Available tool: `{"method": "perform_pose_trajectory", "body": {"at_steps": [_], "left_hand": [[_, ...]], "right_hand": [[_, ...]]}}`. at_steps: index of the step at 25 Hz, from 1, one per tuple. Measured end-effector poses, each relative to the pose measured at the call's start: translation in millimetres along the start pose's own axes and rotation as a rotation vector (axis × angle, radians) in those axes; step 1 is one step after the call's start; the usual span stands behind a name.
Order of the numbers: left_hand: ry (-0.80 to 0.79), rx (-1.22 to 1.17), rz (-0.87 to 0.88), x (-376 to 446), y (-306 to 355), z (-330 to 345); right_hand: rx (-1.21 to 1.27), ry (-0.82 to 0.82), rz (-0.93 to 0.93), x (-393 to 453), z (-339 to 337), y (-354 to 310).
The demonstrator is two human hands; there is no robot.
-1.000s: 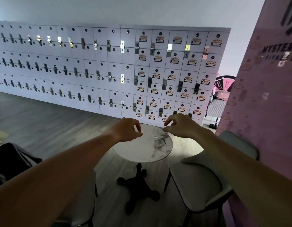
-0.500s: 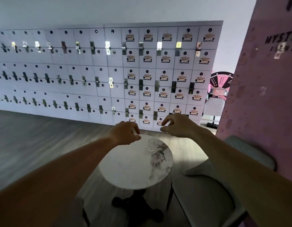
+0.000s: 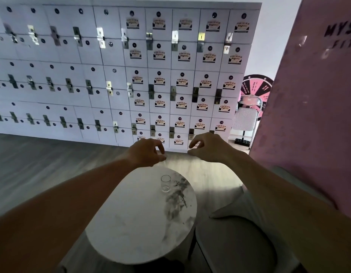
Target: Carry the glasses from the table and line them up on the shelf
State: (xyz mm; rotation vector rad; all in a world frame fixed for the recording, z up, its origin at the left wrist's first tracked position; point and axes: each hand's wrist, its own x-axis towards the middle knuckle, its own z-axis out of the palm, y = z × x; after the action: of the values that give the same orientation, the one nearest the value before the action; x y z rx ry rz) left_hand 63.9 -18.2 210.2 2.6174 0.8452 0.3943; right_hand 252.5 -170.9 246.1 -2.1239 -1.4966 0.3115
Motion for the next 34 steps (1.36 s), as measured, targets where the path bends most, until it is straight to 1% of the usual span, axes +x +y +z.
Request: {"method": "perform_pose_trajectory", "body": {"at_steps": [7, 10, 12, 16, 18, 20, 23, 28, 31, 34], "left_hand": [[-0.111, -0.096, -0.019, 100, -80, 52], [-0.161, -0.105, -0.035, 146, -120, 75], [-0.216, -0.104, -0.046, 171, -146, 98], [-0.348, -0.146, -0.114, 200, -199, 160], [-0.384, -0.149, -0.149, 199, -216, 187], [-0.462, -0.167, -0.203, 201, -241, 224], [-0.561, -0.198, -0.24, 199, -264, 274], [-0.578, -0.227, -0.24, 203, -280, 316], [-0.565, -0.262, -0.235, 203, -282, 330], [-0.529, -0.275, -0.215, 202, -280, 334]], "right_hand": [[-0.013, -0.045, 0.1, 100, 54, 40], [-0.018, -0.093, 0.169, 152, 79, 56], [-0.016, -0.122, 0.215, 185, 103, 67], [0.008, -0.236, 0.306, 234, 171, 97], [0.009, -0.268, 0.339, 240, 200, 109], [0.023, -0.333, 0.378, 250, 240, 129], [0.005, -0.43, 0.386, 253, 289, 156], [-0.097, -0.454, 0.328, 251, 334, 183], [-0.151, -0.421, 0.304, 250, 350, 188], [-0.213, -0.372, 0.242, 249, 355, 185]]}}
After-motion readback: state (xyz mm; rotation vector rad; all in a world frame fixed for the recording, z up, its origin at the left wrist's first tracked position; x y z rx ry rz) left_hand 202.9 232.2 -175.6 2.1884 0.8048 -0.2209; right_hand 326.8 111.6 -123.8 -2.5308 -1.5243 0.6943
